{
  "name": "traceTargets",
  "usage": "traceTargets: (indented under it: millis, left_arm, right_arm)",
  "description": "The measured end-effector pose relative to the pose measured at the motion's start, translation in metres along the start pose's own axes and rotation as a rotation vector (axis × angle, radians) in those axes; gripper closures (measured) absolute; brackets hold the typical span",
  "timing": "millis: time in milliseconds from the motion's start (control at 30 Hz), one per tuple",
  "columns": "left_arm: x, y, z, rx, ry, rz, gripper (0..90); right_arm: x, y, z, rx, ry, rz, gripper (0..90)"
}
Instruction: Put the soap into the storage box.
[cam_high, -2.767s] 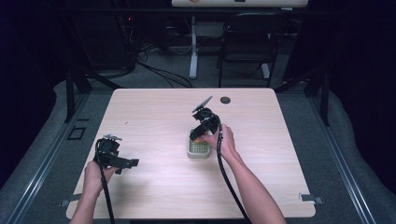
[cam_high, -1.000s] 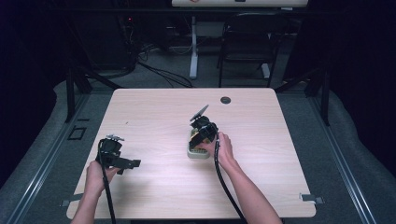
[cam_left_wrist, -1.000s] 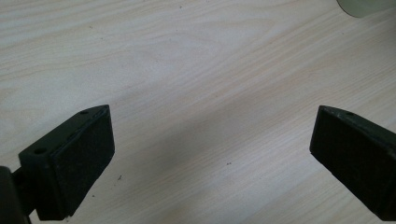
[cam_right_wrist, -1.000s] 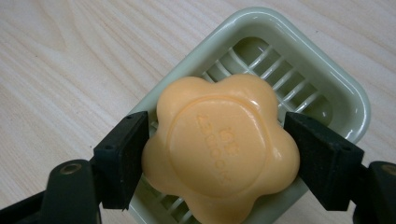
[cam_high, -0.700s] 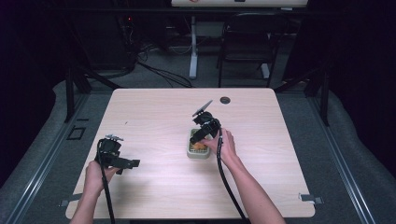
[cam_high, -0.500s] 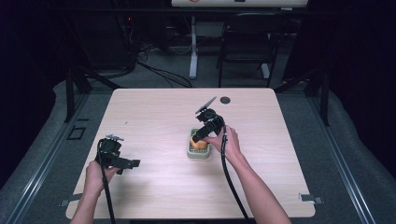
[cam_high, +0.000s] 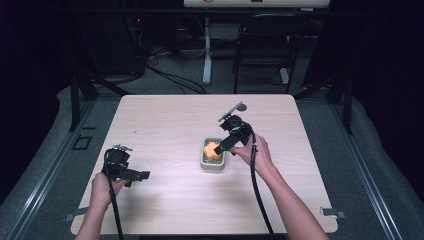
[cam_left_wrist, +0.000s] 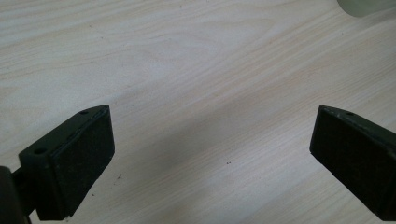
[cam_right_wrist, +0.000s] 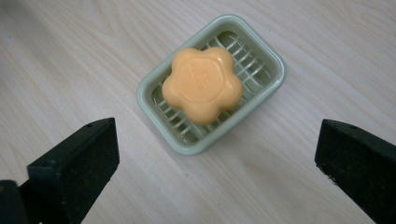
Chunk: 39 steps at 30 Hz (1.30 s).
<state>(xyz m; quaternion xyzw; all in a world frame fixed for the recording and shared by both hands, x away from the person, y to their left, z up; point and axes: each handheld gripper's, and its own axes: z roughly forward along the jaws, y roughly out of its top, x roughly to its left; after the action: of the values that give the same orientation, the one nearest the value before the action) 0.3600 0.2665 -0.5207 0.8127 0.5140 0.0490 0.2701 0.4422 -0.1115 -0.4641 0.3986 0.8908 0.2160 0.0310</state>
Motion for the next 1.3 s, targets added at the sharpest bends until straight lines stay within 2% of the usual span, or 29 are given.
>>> traceTargets:
  millis: [67, 167, 233, 300, 333, 400, 467, 500, 633, 700, 800, 867, 933, 967, 1000, 1033, 1100, 1133, 1300]
  left_arm:
    - [0.000, 0.000, 0.000, -0.005, 0.006, -0.002, 0.0]
    - [0.000, -0.001, 0.000, -0.005, 0.006, -0.004, 0.0]
    - [0.000, -0.001, 0.000, -0.003, 0.006, -0.002, 0.0]
    - [0.000, -0.001, 0.000, -0.003, 0.006, -0.002, 0.0]
    - [0.000, -0.001, 0.000, -0.003, 0.006, -0.002, 0.0]
    - [0.000, -0.001, 0.000, -0.003, 0.007, -0.002, 0.0]
    - [0.000, -0.001, 0.000, -0.002, 0.006, -0.002, 0.0]
    - [0.000, -0.001, 0.000, -0.003, 0.006, 0.000, 0.0]
    - [0.000, -0.001, 0.000, -0.002, 0.008, 0.002, 0.0]
    - [0.000, -0.001, 0.000, -0.002, 0.007, 0.002, 0.0]
    - [0.000, -0.001, 0.000, 0.005, 0.004, 0.003, 0.0]
    - [0.000, -0.001, 0.000, 0.002, 0.006, 0.003, 0.0]
    - [0.000, -0.001, 0.000, 0.002, 0.005, 0.000, 0.0]
    - [0.000, -0.001, 0.000, 0.003, 0.005, 0.004, 0.0]
    - [0.000, -0.001, 0.000, 0.003, 0.004, 0.001, 0.0]
    - [0.000, -0.001, 0.000, 0.002, 0.004, 0.000, 0.0]
    - [-0.001, -0.001, 0.001, 0.000, 0.007, 0.000, 0.0]
    - [-0.001, -0.001, 0.001, 0.001, 0.007, 0.001, 0.0]
    - [0.000, -0.001, 0.001, 0.004, 0.006, -0.002, 0.0]
  right_arm:
    - [0.000, -0.008, -0.007, -0.017, -0.009, 0.000, 0.0]
    - [-0.002, -0.013, -0.013, -0.005, -0.011, -0.006, 0.0]
    - [-0.003, -0.022, -0.020, -0.025, -0.018, 0.006, 0.0]
    - [-0.005, -0.024, -0.024, -0.013, -0.019, -0.006, 0.0]
    - [-0.006, -0.029, -0.026, -0.032, -0.021, 0.002, 0.0]
    - [-0.008, -0.041, -0.034, -0.034, -0.029, 0.002, 0.0]
    - [-0.009, -0.045, -0.037, -0.030, -0.032, 0.002, 0.0]
    - [-0.010, -0.054, -0.041, -0.032, -0.042, 0.008, 0.0]
    - [-0.013, -0.065, -0.045, -0.042, -0.048, 0.021, 0.0]
    - [-0.015, -0.072, -0.049, -0.030, -0.051, 0.025, 0.0]
    - [-0.020, -0.089, -0.053, -0.031, -0.062, 0.047, 0.0]
    - [-0.021, -0.093, -0.053, -0.045, -0.062, 0.061, 0.0]
    - [-0.024, -0.103, -0.054, -0.037, -0.065, 0.061, 0.0]
    - [-0.026, -0.113, -0.055, -0.038, -0.072, 0.075, 0.2]
    - [-0.026, -0.113, -0.055, -0.038, -0.072, 0.075, 0.2]
    - [-0.029, -0.123, -0.055, -0.033, -0.074, 0.087, 0.3]
    - [-0.030, -0.128, -0.055, -0.034, -0.082, 0.094, 0.4]
    - [-0.033, -0.137, -0.054, -0.034, -0.080, 0.115, 0.5]
    - [-0.040, -0.161, -0.049, -0.020, -0.088, 0.152, 0.6]
